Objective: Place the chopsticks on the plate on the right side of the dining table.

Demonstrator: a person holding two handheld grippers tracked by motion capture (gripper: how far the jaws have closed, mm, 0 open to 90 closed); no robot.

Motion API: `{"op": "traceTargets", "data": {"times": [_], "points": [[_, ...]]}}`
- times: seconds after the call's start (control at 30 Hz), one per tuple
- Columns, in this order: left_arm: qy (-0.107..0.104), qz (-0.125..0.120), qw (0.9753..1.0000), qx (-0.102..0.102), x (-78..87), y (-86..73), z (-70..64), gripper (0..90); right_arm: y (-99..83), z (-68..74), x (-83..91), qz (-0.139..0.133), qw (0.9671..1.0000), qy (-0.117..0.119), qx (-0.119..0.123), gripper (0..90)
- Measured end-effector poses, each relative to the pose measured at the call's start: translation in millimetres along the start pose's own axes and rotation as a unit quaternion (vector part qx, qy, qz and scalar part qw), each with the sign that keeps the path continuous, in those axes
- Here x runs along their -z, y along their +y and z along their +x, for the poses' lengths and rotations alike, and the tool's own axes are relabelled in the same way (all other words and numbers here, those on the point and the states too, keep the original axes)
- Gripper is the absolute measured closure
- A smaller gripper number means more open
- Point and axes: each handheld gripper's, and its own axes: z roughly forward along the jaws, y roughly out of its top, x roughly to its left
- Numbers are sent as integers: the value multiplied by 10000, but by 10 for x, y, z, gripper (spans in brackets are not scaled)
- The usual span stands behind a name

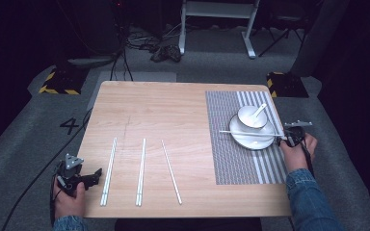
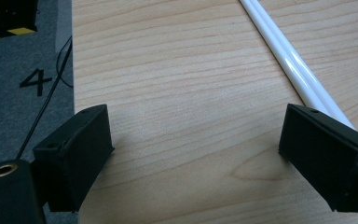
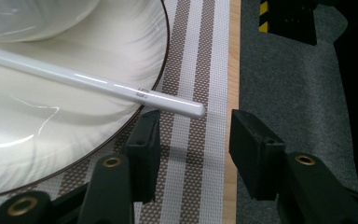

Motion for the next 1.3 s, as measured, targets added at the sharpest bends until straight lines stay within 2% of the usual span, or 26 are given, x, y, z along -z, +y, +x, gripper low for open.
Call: {"op": "traceTargets", "data": {"times": [0.17,0.23,0.27,0.4,0.67,0.73,0.87,1.17,1.27,1.3], "points": [[5,-7,10000,-6,0,-1,-1,93,-56,66,167,-215,9996,140,140,529],[5,-6,10000,-6,0,0,-1,93,-60,89,260,-322,9992,201,147,521],[3,-4,10000,-4,0,0,-1,93,-52,131,364,-391,9987,267,177,512],[1,-1,10000,4,0,0,-1,93,-29,192,479,-479,9979,331,286,511],[15,-20,10000,-14,-1,-1,-3,93,151,437,794,-802,9935,556,584,506],[22,-18,10000,-23,0,-1,-4,93,231,537,864,-819,9919,653,726,499],[22,-22,10000,-24,0,-2,-5,94,314,632,946,-862,9904,737,786,492],[40,-14,10000,-52,3,-2,-7,92,526,1028,1174,-1040,9811,1059,1243,492],[49,-15,10000,-53,3,-2,-10,91,599,1164,1213,-1079,9773,1229,1345,489],[50,-16,10000,-52,3,-2,-10,90,627,1220,1208,-1086,9752,1366,1363,489]]}}
